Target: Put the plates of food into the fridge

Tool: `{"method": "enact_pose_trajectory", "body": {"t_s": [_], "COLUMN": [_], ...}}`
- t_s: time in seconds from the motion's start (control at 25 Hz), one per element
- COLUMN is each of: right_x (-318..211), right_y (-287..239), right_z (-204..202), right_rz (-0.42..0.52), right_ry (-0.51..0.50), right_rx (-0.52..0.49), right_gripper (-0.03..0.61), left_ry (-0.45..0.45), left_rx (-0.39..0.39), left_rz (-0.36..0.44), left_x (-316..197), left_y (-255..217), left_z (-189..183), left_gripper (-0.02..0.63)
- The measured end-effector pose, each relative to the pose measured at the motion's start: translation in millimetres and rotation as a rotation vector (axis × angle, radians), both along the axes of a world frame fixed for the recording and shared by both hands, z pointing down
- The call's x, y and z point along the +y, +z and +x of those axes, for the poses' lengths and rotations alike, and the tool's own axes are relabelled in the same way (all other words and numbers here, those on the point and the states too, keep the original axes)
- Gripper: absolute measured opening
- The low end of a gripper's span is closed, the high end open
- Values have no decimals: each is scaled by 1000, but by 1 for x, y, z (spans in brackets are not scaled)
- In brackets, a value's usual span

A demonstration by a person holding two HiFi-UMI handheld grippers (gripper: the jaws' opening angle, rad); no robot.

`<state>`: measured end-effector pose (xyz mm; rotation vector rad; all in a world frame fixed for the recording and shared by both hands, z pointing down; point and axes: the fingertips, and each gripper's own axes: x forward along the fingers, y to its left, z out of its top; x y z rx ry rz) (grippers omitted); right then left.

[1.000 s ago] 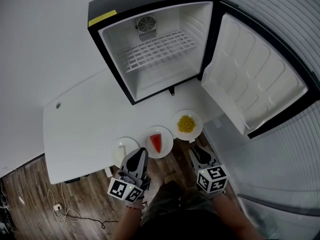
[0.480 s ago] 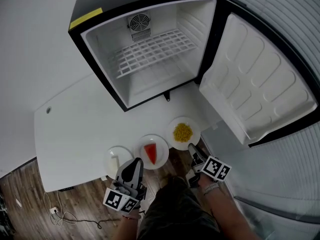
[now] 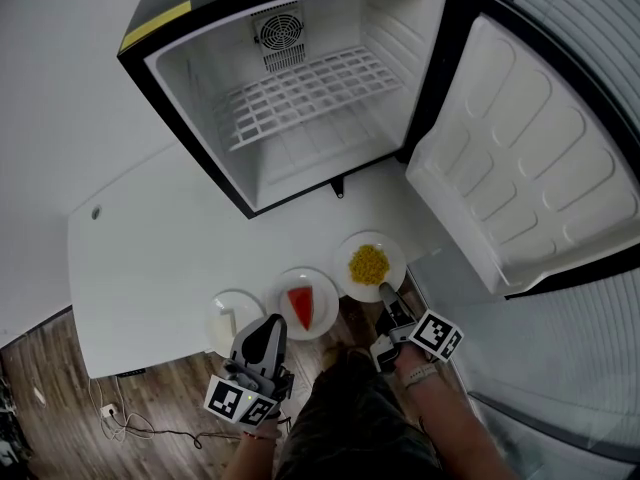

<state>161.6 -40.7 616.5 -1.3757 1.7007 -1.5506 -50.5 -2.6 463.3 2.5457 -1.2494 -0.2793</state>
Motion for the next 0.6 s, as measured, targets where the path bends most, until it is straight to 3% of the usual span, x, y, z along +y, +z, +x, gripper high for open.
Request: {"method": "enact_pose_trajectory", "body": {"t_s": [0.2,0.6], "right_x": [1,1], "right_y": [0,-16], "right_z": [2,3], "right_rz": [-5,-29], "right_ry": [29,61], "right_rx": [-89,-156], "right_gripper": [27,12], "left_ry": [-13,-21], "left_rx": [-1,1], "left_rz": [1,33], "left_x": [-4,-16], "left_y": [-2,-16], "left_z": [-3,-11], "left_gripper": [6,6]}}
